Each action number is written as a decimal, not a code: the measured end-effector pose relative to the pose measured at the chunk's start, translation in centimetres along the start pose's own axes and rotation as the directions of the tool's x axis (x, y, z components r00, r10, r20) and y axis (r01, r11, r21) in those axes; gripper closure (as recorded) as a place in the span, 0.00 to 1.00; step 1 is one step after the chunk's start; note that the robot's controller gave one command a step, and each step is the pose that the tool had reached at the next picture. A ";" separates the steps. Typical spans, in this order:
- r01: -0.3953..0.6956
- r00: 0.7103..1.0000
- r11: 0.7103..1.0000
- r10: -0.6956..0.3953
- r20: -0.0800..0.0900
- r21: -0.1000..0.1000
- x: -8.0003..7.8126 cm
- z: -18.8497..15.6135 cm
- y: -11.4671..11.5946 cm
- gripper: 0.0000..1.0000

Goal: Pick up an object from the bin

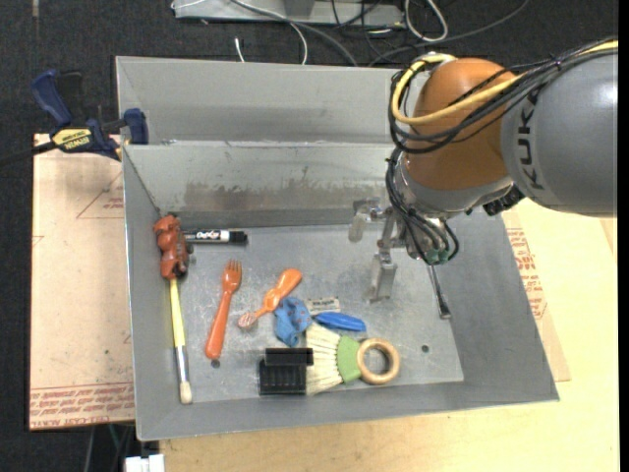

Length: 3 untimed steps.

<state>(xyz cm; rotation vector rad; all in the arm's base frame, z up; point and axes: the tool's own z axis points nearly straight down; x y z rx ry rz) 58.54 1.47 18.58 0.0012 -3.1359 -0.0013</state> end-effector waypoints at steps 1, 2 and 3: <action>-0.001 1.000 1.000 0.001 0.007 0.000 -0.1 -0.5 0.0 0.00; 0.075 0.997 0.997 -0.075 0.009 0.000 4.1 8.3 0.3 0.00; 0.082 0.997 0.997 -0.082 0.010 0.000 5.0 10.3 0.6 0.00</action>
Offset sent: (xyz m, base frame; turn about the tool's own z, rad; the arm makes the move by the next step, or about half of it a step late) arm -0.0575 0.0039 -0.1158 -0.1044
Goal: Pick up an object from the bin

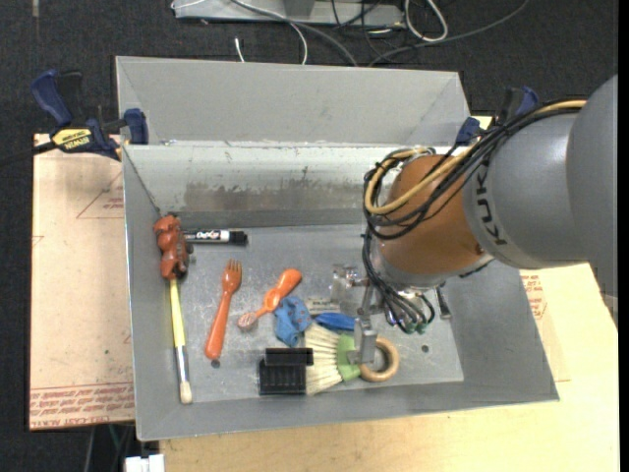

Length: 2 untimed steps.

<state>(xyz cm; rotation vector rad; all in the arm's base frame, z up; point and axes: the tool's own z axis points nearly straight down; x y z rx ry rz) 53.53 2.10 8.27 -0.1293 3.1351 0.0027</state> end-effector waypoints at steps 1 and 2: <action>0.018 1.000 1.000 -0.018 -0.005 -0.003 0.2 -1.8 3.6 0.00; -0.111 0.994 0.994 0.111 0.005 -0.002 0.8 1.2 2.5 0.00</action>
Offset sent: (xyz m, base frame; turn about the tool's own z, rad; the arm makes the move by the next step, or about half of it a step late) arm -0.0118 0.0222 -0.0127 0.1113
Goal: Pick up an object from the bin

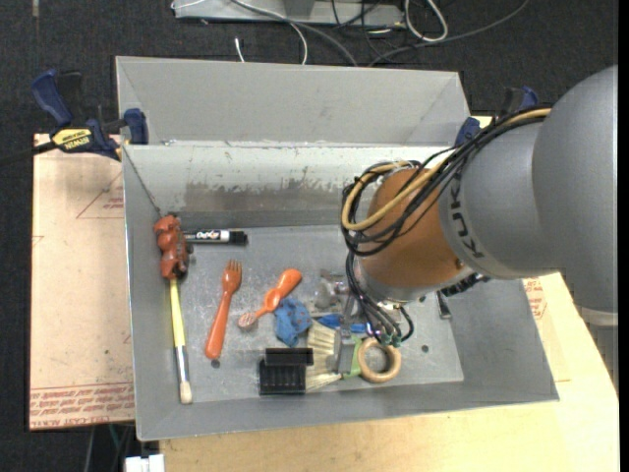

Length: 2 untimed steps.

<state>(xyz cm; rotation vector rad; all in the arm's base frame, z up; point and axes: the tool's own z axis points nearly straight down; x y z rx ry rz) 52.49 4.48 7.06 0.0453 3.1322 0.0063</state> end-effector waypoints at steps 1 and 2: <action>-0.017 1.000 1.000 0.017 -0.001 -0.003 3.4 -0.1 -0.8 1.00; -0.017 1.000 1.000 0.017 -0.001 -0.003 3.4 -0.1 -0.8 1.00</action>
Offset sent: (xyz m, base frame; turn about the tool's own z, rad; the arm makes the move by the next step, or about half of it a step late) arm 0.0000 0.0000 0.0000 0.0000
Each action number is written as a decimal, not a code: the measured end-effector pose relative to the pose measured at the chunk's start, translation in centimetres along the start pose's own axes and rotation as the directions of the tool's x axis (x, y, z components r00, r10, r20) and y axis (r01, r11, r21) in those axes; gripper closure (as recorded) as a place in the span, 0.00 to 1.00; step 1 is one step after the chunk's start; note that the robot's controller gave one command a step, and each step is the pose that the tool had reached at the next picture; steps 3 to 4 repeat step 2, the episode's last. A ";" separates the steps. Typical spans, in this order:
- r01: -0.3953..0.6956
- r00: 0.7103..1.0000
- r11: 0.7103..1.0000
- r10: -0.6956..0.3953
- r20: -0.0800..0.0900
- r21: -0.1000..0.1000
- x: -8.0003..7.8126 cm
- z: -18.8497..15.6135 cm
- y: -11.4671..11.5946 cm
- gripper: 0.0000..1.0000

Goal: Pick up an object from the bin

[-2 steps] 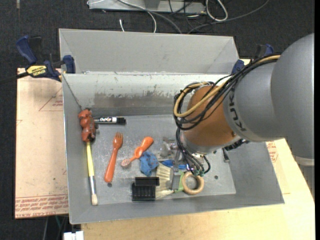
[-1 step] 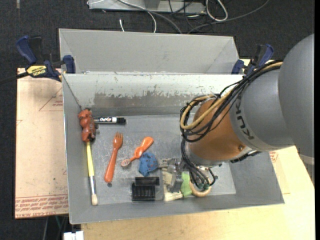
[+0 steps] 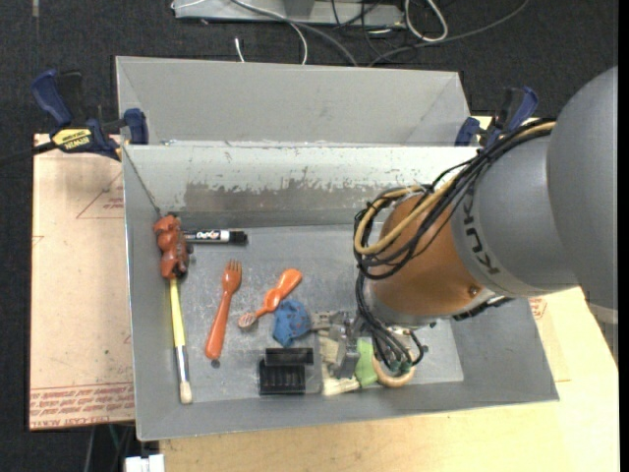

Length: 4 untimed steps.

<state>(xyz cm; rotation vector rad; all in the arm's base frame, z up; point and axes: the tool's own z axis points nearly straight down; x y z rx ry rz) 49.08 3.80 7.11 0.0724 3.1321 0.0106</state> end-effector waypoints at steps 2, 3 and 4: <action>0.001 1.000 1.000 -0.001 -0.003 0.001 0.0 -7.4 0.0 1.00; 0.001 1.000 1.000 -0.001 -0.003 0.001 0.0 -7.4 0.0 1.00; 0.001 1.000 1.000 -0.001 -0.003 0.001 0.0 -7.4 0.0 1.00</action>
Offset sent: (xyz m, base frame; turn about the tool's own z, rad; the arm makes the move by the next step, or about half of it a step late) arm -0.0034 -0.0004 0.0212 -0.0001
